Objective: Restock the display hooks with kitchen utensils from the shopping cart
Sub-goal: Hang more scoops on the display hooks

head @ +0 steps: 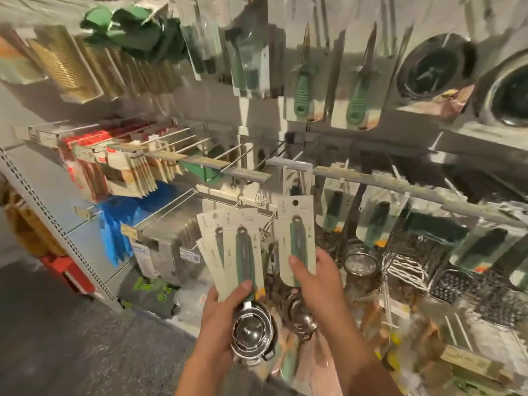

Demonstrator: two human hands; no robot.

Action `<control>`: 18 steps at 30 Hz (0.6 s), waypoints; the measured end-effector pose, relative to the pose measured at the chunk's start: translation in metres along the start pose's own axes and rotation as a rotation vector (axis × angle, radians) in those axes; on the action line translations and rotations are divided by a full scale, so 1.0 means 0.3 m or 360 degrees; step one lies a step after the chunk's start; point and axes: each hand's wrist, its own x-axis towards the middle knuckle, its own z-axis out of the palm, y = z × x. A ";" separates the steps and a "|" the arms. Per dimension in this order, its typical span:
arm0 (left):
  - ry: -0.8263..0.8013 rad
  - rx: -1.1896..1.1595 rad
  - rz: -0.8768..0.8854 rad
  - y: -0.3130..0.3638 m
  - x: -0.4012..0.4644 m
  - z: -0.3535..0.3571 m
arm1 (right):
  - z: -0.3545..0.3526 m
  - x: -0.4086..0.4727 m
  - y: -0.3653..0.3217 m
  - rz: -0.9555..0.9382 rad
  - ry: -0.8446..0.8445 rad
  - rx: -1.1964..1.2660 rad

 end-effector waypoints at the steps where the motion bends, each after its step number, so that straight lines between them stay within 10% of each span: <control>1: 0.0004 -0.0008 0.0013 -0.001 0.022 0.002 | 0.006 0.015 -0.009 -0.0033 0.0003 -0.0036; 18: -0.0209 0.0137 -0.0041 0.133 0.263 -0.014 | 0.181 0.186 -0.075 0.0030 0.0433 -0.0010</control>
